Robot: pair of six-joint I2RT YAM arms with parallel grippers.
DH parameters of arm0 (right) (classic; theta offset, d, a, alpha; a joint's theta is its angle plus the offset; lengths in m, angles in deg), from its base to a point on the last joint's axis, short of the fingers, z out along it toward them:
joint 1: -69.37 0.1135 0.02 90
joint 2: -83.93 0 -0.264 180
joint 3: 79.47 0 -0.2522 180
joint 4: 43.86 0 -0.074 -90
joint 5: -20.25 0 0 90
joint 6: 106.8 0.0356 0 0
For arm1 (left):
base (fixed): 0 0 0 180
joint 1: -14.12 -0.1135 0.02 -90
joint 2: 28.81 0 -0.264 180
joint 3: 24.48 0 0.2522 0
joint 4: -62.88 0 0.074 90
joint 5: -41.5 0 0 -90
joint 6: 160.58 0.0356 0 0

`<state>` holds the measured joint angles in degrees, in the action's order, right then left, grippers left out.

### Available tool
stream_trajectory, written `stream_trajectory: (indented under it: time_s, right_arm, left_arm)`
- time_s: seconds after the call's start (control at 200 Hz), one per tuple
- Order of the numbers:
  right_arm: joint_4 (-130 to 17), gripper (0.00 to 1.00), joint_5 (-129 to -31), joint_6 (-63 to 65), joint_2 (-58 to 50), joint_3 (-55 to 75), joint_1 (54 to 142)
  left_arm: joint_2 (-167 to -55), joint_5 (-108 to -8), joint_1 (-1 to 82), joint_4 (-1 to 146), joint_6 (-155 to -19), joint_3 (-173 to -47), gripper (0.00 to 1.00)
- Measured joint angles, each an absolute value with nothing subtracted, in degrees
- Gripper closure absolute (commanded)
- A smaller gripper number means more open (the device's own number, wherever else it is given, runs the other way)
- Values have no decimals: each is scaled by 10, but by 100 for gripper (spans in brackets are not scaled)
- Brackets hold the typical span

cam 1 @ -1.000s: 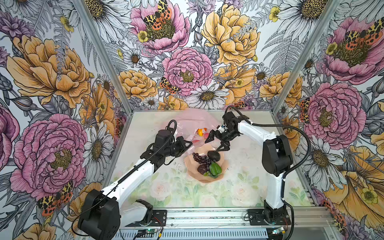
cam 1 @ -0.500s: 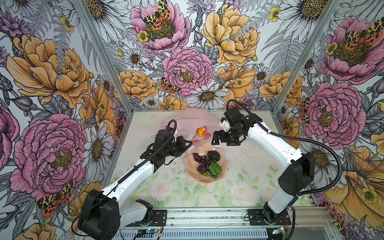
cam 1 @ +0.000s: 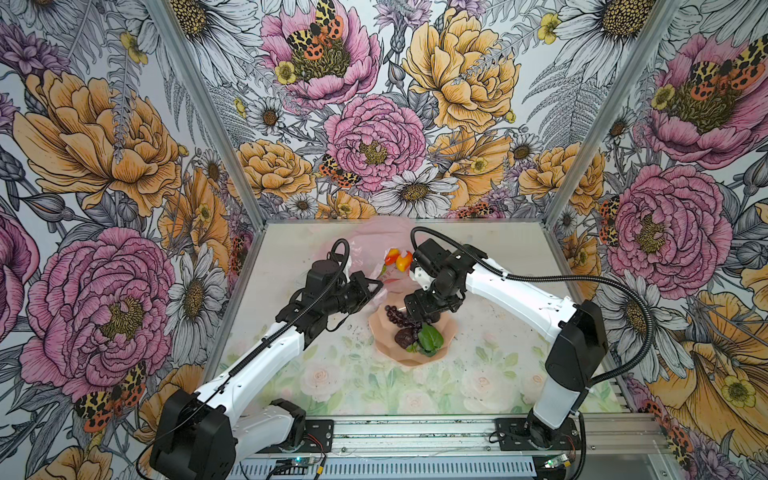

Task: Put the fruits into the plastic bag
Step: 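Move the open right gripper over the plate toward the dark wrinkled fruit, then lower the right gripper around the dark wrinkled fruit and close it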

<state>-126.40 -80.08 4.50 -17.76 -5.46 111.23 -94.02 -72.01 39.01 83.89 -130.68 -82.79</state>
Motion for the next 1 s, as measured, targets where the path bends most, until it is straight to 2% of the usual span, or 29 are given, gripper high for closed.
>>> stream_trajectory:
  time_s: [0.265, 0.645, 1.001]
  right_arm:
    - [-1254, 3, -805, 52, -193, -45, 1161]
    - [-1210, 18, -831, 72, -239, -32, 1204]
    - [-1194, 19, -828, 76, -270, -25, 1204]
  left_arm:
    - [-929, -713, 392, 841, -1307, -823, 100]
    - [-914, -704, 393, 843, -1307, -815, 100]
    - [-903, -703, 393, 850, -1307, -806, 100]
